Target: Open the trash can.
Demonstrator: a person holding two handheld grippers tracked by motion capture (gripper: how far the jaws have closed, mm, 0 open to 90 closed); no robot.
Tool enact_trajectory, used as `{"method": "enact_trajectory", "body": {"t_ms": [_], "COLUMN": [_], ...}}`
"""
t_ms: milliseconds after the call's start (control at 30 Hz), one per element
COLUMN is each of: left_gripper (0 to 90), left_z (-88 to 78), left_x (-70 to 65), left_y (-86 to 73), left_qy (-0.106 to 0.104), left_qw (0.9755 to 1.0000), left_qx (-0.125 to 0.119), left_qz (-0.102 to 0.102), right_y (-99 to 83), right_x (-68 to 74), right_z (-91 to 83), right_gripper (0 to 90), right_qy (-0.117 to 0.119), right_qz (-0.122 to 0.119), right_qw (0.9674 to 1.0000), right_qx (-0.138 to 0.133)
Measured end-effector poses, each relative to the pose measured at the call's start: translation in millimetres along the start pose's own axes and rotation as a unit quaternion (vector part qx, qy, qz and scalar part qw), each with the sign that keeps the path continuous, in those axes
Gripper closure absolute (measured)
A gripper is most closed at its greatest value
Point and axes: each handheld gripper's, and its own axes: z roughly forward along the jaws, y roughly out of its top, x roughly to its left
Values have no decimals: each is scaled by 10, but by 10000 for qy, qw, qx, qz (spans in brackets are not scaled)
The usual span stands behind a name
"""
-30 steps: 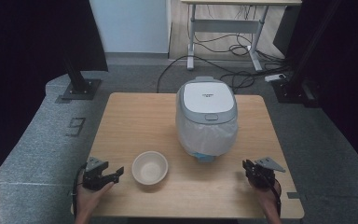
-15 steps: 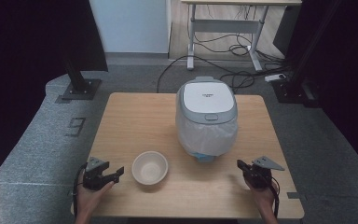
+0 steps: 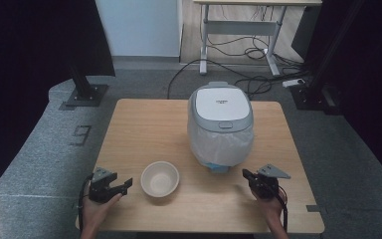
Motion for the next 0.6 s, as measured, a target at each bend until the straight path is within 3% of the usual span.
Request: {"method": "enact_trajectory", "body": {"t_ms": [400, 600], "left_gripper": [291, 293], "left_z": [9, 3], "left_x": [-17, -13], "left_y": [2, 7], "left_qy": [-5, -14], "left_qw": [10000, 10000], "left_qx": [32, 15], "left_qz": [8, -19], "right_y": [110, 110], "right_x": [225, 249], "right_z": [306, 463], "right_gripper": [896, 896], "right_qy": [209, 298], "right_qz": [-143, -109], "right_qw": [9996, 9993], "right_qx": [125, 210]}}
